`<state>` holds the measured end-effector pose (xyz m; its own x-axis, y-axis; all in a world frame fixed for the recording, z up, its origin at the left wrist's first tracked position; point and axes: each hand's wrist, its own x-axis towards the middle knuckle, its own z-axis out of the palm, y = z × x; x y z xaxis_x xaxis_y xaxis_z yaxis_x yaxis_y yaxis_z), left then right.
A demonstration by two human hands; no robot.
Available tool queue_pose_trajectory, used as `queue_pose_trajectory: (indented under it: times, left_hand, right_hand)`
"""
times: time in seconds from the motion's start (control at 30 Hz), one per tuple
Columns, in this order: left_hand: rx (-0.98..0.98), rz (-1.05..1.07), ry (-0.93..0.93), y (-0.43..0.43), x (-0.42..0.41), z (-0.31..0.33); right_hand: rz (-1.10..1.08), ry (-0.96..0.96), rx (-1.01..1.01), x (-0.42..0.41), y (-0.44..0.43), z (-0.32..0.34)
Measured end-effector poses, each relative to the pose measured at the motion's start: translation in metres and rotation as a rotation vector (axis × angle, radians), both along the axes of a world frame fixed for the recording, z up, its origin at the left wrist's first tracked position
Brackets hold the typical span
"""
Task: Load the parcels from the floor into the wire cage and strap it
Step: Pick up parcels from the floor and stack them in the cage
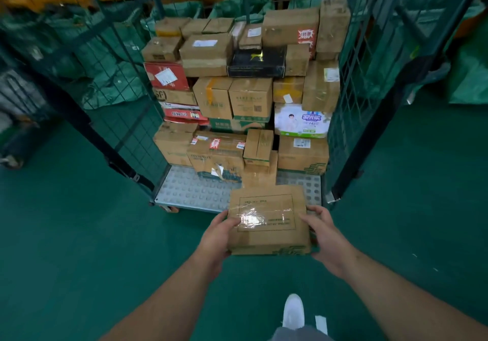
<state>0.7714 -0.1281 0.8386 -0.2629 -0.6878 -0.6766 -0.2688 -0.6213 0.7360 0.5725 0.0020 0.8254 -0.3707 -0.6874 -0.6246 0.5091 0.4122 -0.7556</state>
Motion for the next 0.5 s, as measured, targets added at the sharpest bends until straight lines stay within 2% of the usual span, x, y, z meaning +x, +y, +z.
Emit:
queue_pose_trajectory:
  times: [0.13, 0.37, 0.5]
  left_hand:
    - [-0.034, 0.018, -0.072, -0.055, -0.032, 0.002]
    - [-0.023, 0.115, -0.089, -0.132, -0.068, -0.001]
    - [-0.027, 0.112, -0.101, -0.192, -0.087, -0.009]
  right_hand:
    - [0.103, 0.014, 0.045, -0.047, -0.068, -0.014]
    - [0.199, -0.021, 0.064, -0.094, -0.175, -0.015]
    - [0.191, -0.036, 0.040, -0.111, -0.232, -0.017]
